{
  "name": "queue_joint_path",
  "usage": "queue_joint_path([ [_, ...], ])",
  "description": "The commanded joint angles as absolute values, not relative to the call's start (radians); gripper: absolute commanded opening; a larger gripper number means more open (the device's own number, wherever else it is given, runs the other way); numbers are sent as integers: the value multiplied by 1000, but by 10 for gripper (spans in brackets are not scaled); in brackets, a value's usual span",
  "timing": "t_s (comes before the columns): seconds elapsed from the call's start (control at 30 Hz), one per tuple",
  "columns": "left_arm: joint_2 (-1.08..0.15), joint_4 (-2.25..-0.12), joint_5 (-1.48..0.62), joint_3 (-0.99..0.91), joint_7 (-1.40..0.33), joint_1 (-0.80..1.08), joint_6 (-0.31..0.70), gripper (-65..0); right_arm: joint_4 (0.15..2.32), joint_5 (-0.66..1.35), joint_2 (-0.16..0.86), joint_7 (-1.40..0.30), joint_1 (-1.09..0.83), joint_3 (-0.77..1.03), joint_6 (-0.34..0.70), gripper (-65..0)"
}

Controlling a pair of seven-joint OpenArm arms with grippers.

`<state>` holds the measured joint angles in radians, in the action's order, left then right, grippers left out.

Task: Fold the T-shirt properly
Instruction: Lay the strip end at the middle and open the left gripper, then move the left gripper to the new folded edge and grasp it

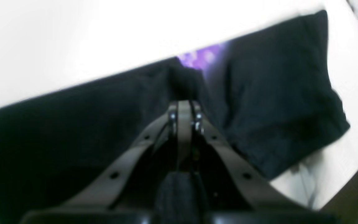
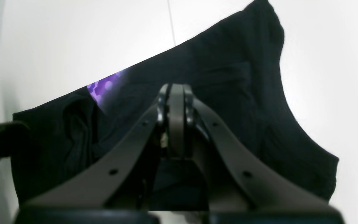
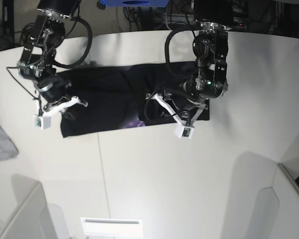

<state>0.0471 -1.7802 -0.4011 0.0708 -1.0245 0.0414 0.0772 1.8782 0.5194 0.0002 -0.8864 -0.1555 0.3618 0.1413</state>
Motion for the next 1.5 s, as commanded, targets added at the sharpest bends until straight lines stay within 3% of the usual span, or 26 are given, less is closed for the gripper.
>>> queue_joint_path([
  [0.0, 54, -1776, -418, 64, -1009, 35, 67, -650, 1894, 533, 8, -865, -143, 360, 147, -650],
  [0.63, 105, -1503, -426, 133, -1006, -70, 59, -650, 1894, 533, 8, -863, -148, 367, 147, -650],
  [1.07, 139, -1489, -426, 260, -1004, -122, 59, -650, 1894, 533, 8, -863, -148, 367, 147, -650],
  [1.23, 117, -1592, -424, 237, -1006, -70, 59, -650, 1894, 533, 15, -866, -147, 378, 147, -650],
  [1.37, 45, -1793, -426, 85, -1004, 50, 71, -650, 1894, 535, 15, -935, -120, 427, 148, -650],
  [1.47, -18, -1896, -426, -42, -1004, 127, 151, -650, 1894, 535, 16, -1044, -74, 470, 150, -650],
])
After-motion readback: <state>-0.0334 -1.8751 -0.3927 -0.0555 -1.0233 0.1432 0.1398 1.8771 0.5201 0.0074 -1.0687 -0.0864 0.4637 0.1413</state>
